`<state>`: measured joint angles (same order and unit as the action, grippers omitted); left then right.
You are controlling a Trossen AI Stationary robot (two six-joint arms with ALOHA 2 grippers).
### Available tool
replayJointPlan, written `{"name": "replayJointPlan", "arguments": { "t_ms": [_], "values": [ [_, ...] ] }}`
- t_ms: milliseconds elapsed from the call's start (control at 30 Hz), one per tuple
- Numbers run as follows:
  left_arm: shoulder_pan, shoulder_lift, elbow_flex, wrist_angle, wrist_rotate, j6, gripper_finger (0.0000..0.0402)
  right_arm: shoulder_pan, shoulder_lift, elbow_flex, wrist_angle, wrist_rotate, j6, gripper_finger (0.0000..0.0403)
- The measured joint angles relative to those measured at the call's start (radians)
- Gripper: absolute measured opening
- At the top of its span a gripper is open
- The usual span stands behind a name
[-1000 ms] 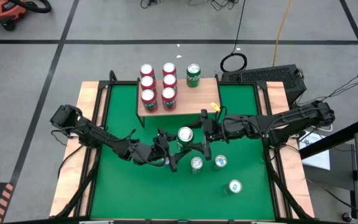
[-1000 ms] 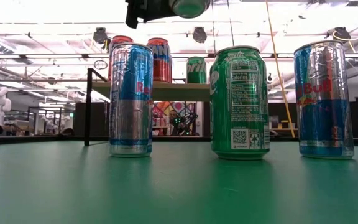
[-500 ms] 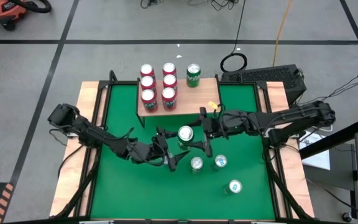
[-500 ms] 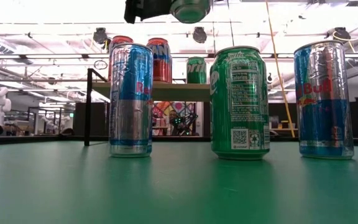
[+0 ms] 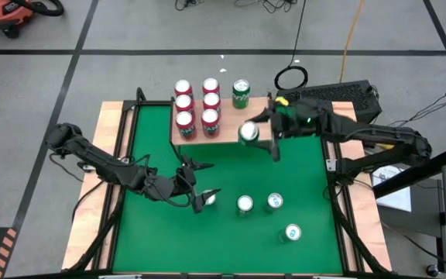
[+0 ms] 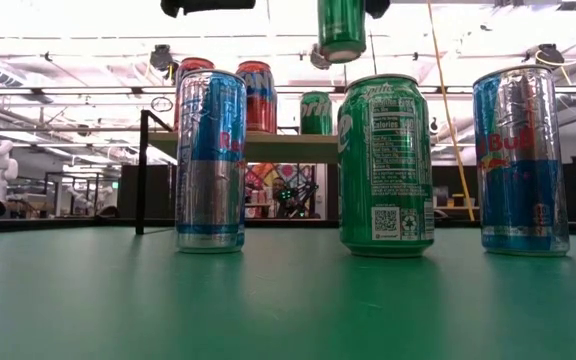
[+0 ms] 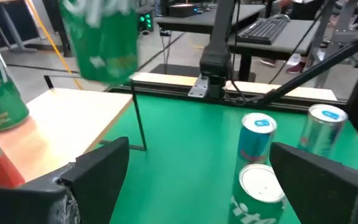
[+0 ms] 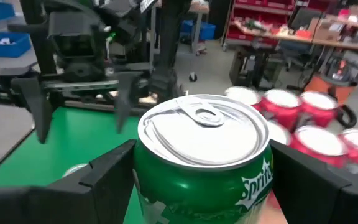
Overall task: Place canned beverage on shelf
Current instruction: Put the green soda can on the shelf aligned with the other green soda can
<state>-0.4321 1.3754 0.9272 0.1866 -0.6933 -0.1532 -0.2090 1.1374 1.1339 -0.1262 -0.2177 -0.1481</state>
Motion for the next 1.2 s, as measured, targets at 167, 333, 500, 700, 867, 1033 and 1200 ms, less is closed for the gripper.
{"name": "replayJointPlan", "arguments": {
  "t_ms": [167,333,500,700,867,1033,1200],
  "values": [
    [-0.002,-0.005,0.0,-0.05,-0.001,-0.052,0.0386,-0.149,-0.025,-0.006,-0.011,-0.176,-0.062,0.0304],
    [-0.001,0.004,0.0,-0.042,-0.004,-0.059,0.0386,-0.26,0.02,-0.059,0.095,-0.35,-0.062,0.0304],
    [0.0,0.003,0.0,-0.025,-0.022,-0.051,0.0386,-0.323,0.086,-0.098,0.205,-0.396,-0.044,0.0304],
    [0.015,0.003,0.0,-0.003,-0.028,-0.056,0.0386,-0.362,0.168,-0.107,0.294,-0.44,-0.015,0.0304],
    [0.024,0.003,0.0,-0.005,-0.03,-0.048,0.0386,-0.38,0.215,-0.107,0.318,-0.443,-0.017,0.0304],
    [0.025,0.003,0.0,-0.017,-0.03,-0.043,0.0386,-0.399,0.238,-0.107,0.342,-0.443,-0.051,0.0304],
    [0.026,0.003,0.0,-0.017,-0.029,-0.043,0.0386,-0.419,0.261,-0.107,0.364,-0.442,-0.063,0.0304]
  ]
}}
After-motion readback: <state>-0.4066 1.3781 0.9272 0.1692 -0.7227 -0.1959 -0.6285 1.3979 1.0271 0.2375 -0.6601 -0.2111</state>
